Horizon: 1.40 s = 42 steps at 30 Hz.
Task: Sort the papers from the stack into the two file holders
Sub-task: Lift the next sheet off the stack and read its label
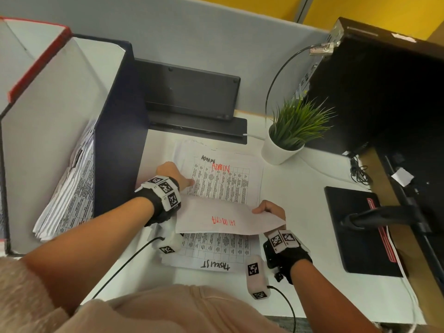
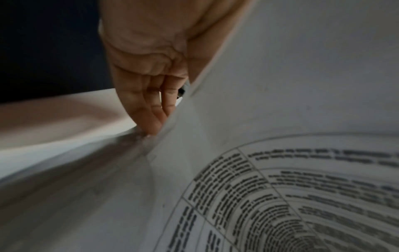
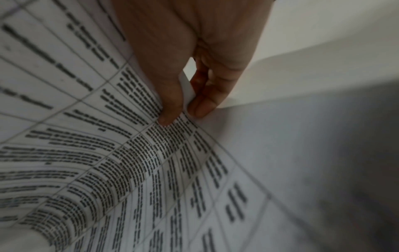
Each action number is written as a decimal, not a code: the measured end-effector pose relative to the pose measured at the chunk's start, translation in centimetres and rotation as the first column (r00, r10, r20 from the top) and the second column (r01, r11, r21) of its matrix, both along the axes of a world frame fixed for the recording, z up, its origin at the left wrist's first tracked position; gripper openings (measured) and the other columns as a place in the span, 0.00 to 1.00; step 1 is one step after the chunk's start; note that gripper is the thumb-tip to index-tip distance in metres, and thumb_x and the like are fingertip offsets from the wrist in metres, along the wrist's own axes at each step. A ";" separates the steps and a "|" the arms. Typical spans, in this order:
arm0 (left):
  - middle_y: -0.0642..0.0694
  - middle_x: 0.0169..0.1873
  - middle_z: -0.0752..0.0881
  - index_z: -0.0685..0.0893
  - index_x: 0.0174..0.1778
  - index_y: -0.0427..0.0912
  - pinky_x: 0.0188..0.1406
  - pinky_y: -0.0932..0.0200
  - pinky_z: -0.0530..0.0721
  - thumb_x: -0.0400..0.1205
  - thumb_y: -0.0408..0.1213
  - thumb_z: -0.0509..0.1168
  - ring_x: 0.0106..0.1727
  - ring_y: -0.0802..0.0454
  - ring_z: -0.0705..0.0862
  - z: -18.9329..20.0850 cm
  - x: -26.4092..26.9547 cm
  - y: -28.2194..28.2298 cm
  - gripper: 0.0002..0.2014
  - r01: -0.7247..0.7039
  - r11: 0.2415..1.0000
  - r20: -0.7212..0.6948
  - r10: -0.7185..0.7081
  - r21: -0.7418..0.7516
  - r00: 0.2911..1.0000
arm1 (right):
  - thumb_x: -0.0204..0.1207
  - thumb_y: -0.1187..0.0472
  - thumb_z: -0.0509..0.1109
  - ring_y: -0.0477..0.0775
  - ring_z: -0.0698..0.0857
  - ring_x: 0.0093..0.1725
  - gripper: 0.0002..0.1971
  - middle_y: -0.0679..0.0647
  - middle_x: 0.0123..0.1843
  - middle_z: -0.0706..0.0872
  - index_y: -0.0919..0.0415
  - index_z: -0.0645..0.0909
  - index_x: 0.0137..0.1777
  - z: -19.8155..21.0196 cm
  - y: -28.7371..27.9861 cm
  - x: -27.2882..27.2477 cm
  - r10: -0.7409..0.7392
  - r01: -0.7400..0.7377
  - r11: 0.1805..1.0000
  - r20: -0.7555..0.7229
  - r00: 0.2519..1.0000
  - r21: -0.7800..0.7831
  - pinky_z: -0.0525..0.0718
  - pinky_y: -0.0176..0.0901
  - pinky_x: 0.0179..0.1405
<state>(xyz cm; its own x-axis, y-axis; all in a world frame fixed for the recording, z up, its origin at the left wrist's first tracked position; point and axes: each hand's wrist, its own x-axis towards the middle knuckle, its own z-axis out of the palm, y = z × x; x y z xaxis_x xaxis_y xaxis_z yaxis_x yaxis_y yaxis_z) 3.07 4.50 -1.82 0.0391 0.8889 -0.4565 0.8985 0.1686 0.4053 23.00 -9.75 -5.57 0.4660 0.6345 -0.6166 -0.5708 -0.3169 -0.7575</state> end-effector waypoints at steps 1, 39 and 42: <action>0.44 0.31 0.81 0.77 0.34 0.36 0.36 0.58 0.80 0.71 0.50 0.75 0.39 0.47 0.82 0.0 0.1 0.0 0.20 0.016 1.000 0.001 -0.016 0.007 1.000 | 0.62 0.81 0.56 0.49 0.76 0.12 0.27 0.52 0.12 0.75 0.59 0.69 0.06 0.0 0.0 -0.1 -0.004 0.004 1.000 0.008 1.000 0.004 0.74 0.28 0.13; 0.37 0.45 0.88 0.85 0.49 0.31 0.50 0.51 0.86 0.75 0.45 0.73 0.48 0.40 0.87 -0.3 -1.7 0.5 0.18 -0.111 0.993 0.179 0.114 -0.029 0.977 | 0.62 0.79 0.60 0.59 0.75 0.30 0.12 0.57 0.28 0.75 0.67 0.69 0.22 -0.7 -0.3 0.6 0.008 -0.004 0.997 0.046 0.999 -0.078 0.75 0.41 0.31; 0.38 0.39 0.86 0.80 0.40 0.33 0.39 0.54 0.84 0.72 0.47 0.75 0.41 0.41 0.85 0.0 -1.0 0.3 0.19 -0.079 0.997 0.109 0.081 -0.024 0.991 | 0.63 0.78 0.60 0.59 0.78 0.24 0.16 0.57 0.22 0.77 0.65 0.71 0.16 -0.8 -0.3 0.6 -0.008 0.010 0.994 0.018 1.000 -0.105 0.78 0.38 0.25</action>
<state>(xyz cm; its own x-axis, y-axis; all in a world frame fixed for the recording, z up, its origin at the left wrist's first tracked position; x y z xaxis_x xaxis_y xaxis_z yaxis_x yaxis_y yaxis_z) 2.03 4.79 -1.85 0.0189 0.8821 -0.4706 0.8318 0.2473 0.4969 23.64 -10.06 -6.39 0.4823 0.5628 -0.6713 -0.5610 -0.3901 -0.7301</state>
